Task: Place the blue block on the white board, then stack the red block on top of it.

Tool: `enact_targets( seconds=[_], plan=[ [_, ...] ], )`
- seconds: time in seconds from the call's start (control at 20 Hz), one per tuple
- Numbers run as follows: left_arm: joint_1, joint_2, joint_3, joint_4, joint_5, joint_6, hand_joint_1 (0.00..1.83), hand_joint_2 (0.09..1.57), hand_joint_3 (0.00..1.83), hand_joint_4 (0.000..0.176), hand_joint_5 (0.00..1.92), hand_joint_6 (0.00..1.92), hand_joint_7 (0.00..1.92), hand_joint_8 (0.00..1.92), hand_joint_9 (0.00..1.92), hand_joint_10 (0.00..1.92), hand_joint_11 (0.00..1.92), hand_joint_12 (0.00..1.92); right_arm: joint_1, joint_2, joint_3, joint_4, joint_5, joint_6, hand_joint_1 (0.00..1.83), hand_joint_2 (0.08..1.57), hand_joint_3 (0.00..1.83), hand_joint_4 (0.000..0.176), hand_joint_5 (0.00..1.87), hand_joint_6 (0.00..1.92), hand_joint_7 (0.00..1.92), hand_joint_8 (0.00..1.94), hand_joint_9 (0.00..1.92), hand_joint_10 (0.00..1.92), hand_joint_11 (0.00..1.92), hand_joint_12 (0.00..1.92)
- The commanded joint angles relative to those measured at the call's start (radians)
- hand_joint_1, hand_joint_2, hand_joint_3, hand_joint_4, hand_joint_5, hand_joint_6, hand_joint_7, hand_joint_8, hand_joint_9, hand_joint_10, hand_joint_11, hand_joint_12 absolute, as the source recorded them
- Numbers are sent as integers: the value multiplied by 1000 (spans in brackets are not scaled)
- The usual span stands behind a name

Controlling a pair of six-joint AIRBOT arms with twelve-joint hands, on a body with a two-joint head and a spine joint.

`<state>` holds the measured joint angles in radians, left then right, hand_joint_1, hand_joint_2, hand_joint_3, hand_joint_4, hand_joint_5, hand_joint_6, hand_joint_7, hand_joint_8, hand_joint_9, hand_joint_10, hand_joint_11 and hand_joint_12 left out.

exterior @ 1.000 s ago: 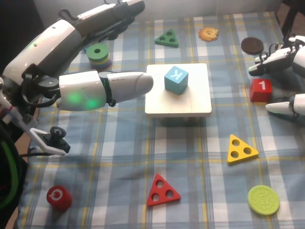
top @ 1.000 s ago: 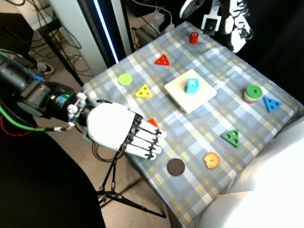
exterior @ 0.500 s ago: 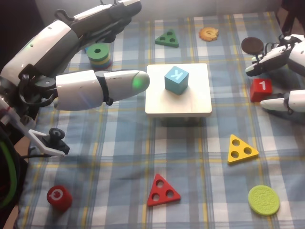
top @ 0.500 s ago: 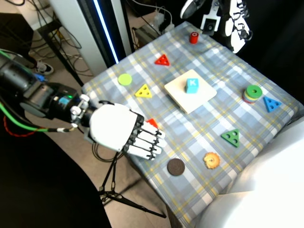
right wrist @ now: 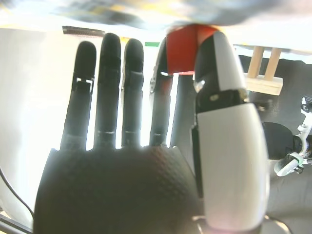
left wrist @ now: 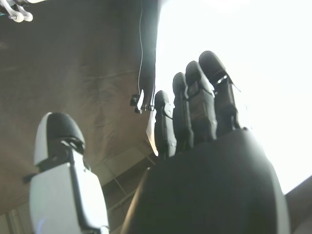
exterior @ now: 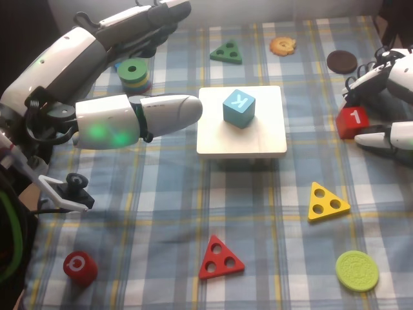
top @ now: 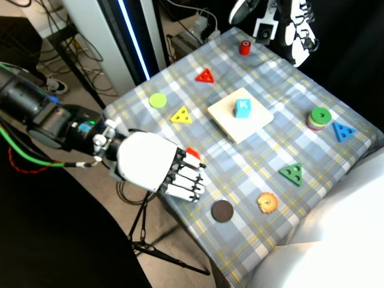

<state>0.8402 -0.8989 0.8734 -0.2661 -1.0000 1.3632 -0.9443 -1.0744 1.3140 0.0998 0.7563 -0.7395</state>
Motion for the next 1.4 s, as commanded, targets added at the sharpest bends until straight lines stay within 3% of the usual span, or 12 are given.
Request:
enact_targets(
  seconds=[0.0,0.2,0.3,0.45,0.5,0.55,0.6,0.8,0.95,1.2,1.25,1.35],
  plan=[
    [-5,2,2,15,-124,-12,728,896,1,117,338,1,340,3,324,4,0,946,21,0,7,2,112,-2,1110,1114,0,0,984,972,854,20,794,19,329,977],
    [14,22,-2,11,-131,-24,705,893,0,128,328,0,343,1,326,1,0,947,113,13,-1,-143,116,51,1114,1114,0,0,982,972,881,8,804,8,296,1029],
    [27,39,-5,11,-141,-37,702,888,0,124,333,1,340,0,269,16,0,722,187,18,-1,-240,123,98,1132,1113,0,0,983,968,880,3,807,5,297,986],
    [39,58,-11,11,-144,-37,720,875,0,105,361,2,366,4,330,24,0,877,295,15,2,-386,132,166,1079,1118,0,2,972,991,884,3,830,10,328,958],
    [42,63,-12,10,-144,-37,724,872,0,110,363,2,374,4,348,24,0,947,315,11,3,-410,133,180,1073,1113,0,27,982,975,889,3,847,13,367,958],
    [47,68,-14,9,-144,-37,724,871,0,117,363,1,381,6,356,25,0,961,346,0,8,-453,136,204,1097,1111,0,0,988,966,878,3,842,8,392,964],
    [49,70,-14,9,-144,-37,739,872,0,98,377,5,386,4,349,14,0,863,371,-9,9,-488,136,208,1159,1099,0,0,1009,922,854,2,824,3,442,921],
    [53,70,-14,9,-145,-37,747,871,0,73,387,2,391,2,370,11,0,1007,393,-55,45,-557,135,274,1167,1080,0,0,1051,854,897,9,831,3,396,936],
    [52,70,-14,10,-149,-37,769,872,0,92,381,0,371,1,334,9,0,856,403,-100,90,-606,135,356,1152,1077,1,0,1058,844,893,1,808,1,416,895],
    [52,71,-12,11,-147,-37,737,878,2,78,381,0,374,0,346,6,0,909,404,-141,117,-636,113,374,1139,1088,0,0,1034,891,869,0,762,0,192,1033],
    [52,71,-12,11,-146,-37,714,880,2,90,373,1,354,3,324,4,0,703,404,-145,120,-639,109,374,1138,1095,2,0,1016,921,856,1,748,1,190,1021],
    [52,71,-12,12,-146,-37,712,879,0,98,373,1,354,2,334,4,0,786,404,-154,125,-642,100,374,1125,1098,1,0,1011,932,856,2,744,0,184,1001]
  ],
)
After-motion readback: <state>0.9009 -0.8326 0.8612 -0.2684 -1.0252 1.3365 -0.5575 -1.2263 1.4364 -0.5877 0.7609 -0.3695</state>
